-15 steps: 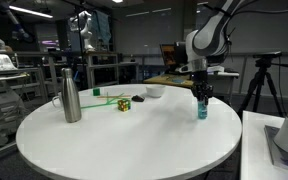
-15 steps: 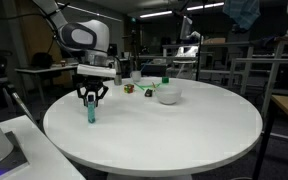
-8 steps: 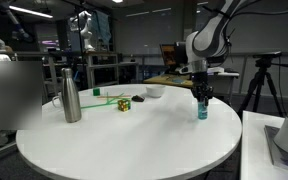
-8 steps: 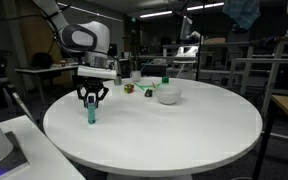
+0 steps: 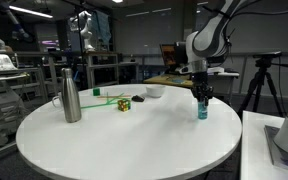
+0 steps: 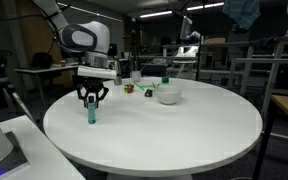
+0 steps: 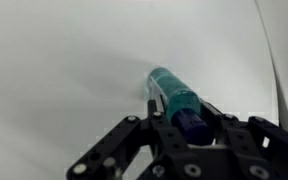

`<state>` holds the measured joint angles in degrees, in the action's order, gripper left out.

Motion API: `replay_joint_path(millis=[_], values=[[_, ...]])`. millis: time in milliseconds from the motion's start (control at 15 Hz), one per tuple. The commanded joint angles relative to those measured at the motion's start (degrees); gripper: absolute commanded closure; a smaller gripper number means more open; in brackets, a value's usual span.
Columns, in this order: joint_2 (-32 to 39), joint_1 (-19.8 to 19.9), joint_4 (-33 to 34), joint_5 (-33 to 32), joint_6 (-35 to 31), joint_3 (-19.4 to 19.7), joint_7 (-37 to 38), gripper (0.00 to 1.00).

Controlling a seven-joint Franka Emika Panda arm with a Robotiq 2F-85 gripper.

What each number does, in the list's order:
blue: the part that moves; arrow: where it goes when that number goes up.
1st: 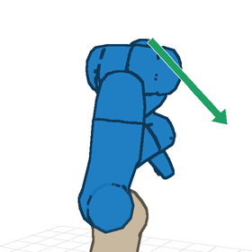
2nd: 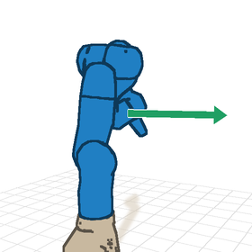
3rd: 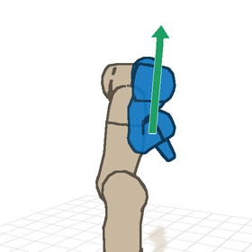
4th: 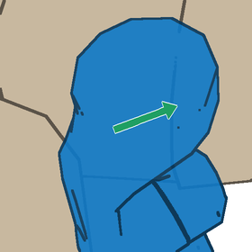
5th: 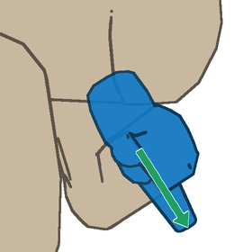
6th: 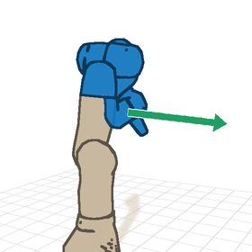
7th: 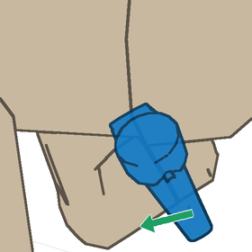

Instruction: Move the bottle forward

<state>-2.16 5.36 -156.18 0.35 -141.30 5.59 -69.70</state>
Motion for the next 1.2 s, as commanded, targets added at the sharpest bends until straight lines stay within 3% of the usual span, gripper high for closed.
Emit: replay_joint_path(millis=[0, 200, 267, 333, 667, 1133], values=[[-0.02, -0.22, 0.05, -0.03, 0.1, 0.2, 0.05, 0.65], [-0.02, -0.22, 0.05, -0.03, 0.1, 0.2, 0.05, 0.65], [-0.02, -0.22, 0.05, -0.03, 0.1, 0.2, 0.05, 0.4], [-0.05, -0.21, 0.07, -0.03, 0.14, 0.21, 0.08, 0.39], [-0.12, -0.22, 0.07, -0.18, 0.3, 0.18, 0.28, 0.03], [-2.25, -0.4, 0.62, -1.58, 3.31, -0.18, 2.49, 0.0]])
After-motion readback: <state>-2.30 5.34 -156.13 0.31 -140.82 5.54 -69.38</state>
